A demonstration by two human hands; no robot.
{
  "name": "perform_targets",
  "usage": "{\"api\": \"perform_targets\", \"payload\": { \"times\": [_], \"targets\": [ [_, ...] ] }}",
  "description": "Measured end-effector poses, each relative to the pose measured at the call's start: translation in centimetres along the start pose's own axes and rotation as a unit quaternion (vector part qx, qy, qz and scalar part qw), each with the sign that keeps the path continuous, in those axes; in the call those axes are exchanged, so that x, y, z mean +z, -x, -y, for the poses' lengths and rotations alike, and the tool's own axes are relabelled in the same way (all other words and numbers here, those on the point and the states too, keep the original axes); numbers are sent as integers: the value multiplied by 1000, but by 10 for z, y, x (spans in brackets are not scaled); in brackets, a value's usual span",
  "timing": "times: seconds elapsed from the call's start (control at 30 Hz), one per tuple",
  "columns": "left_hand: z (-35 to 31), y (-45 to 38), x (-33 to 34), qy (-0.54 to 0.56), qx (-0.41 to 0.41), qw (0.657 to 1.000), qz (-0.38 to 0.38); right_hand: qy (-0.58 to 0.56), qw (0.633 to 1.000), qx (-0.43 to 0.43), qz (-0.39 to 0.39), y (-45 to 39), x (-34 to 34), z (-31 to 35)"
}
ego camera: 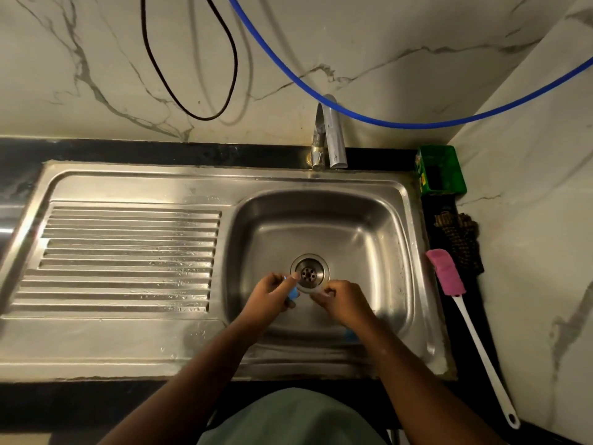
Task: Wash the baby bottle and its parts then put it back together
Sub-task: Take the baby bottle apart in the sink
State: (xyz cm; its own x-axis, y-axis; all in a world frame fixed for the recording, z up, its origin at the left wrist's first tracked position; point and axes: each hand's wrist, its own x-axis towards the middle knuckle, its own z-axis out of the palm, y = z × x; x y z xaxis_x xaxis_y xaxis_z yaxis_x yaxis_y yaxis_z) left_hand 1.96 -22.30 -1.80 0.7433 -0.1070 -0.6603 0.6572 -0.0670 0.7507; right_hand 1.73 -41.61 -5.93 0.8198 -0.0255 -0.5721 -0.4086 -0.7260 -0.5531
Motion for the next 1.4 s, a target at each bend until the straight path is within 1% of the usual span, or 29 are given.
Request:
{"api": "perform_targets", "payload": {
  "times": [0.07,0.13,0.2,0.27,0.33,0.37,0.43,0.5,0.57,0.6,0.67,0.73,0.77,0.83,0.9,0.97,1.0,1.03,1.07,1.1,1.13,1.17,1.2,1.23,1.3,1.33,1.4],
  "targets": [
    [7,-3,-3,-14,0,1000,23,134,990,29,12,-15,18,-12],
    [12,-3,-5,-17,2,999,44,209,975,63,36,-29,32,-16],
    [16,-4,-5,-36,7,998,48,281,951,82,97,-39,38,-15],
    [19,-7,-5,-70,1,996,52,337,930,46,138,-49,44,-15],
    [20,-9,-6,-83,-18,995,59,374,915,4,152,-54,50,-20],
    [20,-11,-6,-76,-30,995,56,385,910,-9,155,-55,53,-22],
    [19,-12,-6,-51,-49,997,40,385,912,-26,141,-55,54,-25],
    [17,-12,-5,-28,-61,997,23,375,918,-37,122,-52,52,-23],
    [17,-14,-4,-36,-62,997,12,337,936,-56,85,-45,47,-21],
    [17,-15,-4,-46,-62,997,7,291,952,-78,55,-40,44,-21],
    [17,-15,-5,-40,-73,997,-5,131,980,-150,10,-29,34,-22],
    [17,-16,-6,-28,-76,996,-24,-21,974,-224,27,-15,23,-19],
    [17,-15,-6,-31,-72,996,-30,-66,965,-250,35,-9,20,-15],
    [16,-15,-4,-31,-62,997,-26,-95,951,-294,23,-5,22,-7],
    [14,-16,-4,-43,-54,997,-19,-103,944,-314,-23,-6,31,1],
    [13,-18,-6,-82,-44,996,-13,-125,945,-295,-60,-10,40,3],
    [14,-19,-9,-130,-26,991,-13,-134,950,-275,-66,-12,44,3],
    [16,-19,-15,-204,4,979,-24,-128,958,-248,-69,-13,49,3],
    [19,-18,-20,-288,46,955,-50,-105,968,-217,-70,-15,54,1],
    [22,-18,-27,-372,100,919,-85,-66,978,-189,-64,-18,59,-2],
    [26,-21,-35,-450,144,875,-102,-21,984,-168,-45,-22,63,-4],
    [30,-24,-42,-514,159,838,-93,26,988,-151,-13,-26,68,-5],
    [31,-28,-46,-565,152,809,-67,68,988,-137,21,-29,71,-7],
    [32,-33,-50,-602,121,788,-32,103,986,-117,56,-33,75,-7],
    [31,-42,-48,-642,66,763,27,160,978,-76,109,-37,78,-6],
    [32,-46,-46,-656,57,751,43,191,971,-76,122,-41,81,-7],
    [33,-53,-44,-669,40,739,59,246,953,-108,139,-47,87,-6]
  ]
}}
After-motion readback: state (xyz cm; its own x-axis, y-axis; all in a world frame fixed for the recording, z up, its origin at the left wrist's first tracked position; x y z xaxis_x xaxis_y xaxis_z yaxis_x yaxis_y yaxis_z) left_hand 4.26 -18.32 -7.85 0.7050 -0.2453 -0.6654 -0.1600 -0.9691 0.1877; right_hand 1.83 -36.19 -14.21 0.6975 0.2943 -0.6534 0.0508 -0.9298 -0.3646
